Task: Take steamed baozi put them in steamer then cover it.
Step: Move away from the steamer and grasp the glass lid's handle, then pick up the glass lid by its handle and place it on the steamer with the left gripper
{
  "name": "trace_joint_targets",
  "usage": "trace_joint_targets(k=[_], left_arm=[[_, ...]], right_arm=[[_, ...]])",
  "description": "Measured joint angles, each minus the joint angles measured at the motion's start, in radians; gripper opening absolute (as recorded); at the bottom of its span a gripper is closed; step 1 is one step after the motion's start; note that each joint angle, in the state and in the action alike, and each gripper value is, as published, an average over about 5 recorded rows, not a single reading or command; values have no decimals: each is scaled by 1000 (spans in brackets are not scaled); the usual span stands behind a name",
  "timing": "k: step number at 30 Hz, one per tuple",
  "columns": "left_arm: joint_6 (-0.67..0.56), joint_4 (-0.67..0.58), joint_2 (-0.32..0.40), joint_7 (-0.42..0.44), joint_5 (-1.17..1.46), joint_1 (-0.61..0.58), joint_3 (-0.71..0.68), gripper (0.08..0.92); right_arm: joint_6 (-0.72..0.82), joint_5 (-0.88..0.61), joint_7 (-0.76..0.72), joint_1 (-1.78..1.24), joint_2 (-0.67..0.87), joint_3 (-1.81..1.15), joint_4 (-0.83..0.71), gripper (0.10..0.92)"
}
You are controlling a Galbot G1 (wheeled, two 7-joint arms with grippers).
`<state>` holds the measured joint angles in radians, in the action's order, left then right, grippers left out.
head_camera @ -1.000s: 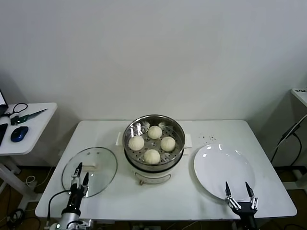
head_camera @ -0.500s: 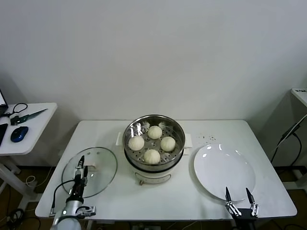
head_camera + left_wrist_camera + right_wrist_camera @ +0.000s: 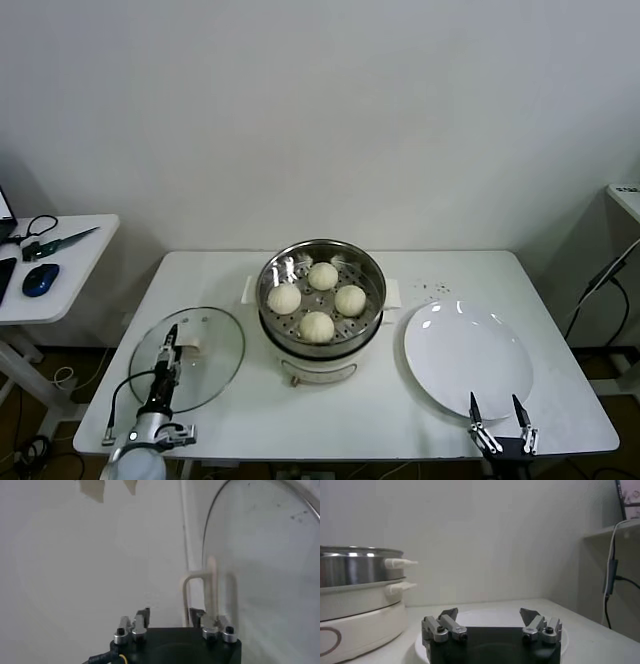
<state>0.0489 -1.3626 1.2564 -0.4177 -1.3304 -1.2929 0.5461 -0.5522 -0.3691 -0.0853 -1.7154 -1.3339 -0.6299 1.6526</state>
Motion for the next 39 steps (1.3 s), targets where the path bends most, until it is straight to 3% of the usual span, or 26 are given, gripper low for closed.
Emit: trace_joint_targets(k=[14, 25, 39], left_arm=[[-9, -24, -20, 18, 53, -15, -6, 149], [67, -234, -86, 112, 220, -73, -5, 133], [305, -585, -224, 343, 302, -47, -76, 133]], right_arm=[[6, 1, 4, 6, -3, 5, -2, 823], [7, 5, 10, 2, -2, 6, 2, 823], [12, 37, 32, 1, 2, 15, 3, 823]])
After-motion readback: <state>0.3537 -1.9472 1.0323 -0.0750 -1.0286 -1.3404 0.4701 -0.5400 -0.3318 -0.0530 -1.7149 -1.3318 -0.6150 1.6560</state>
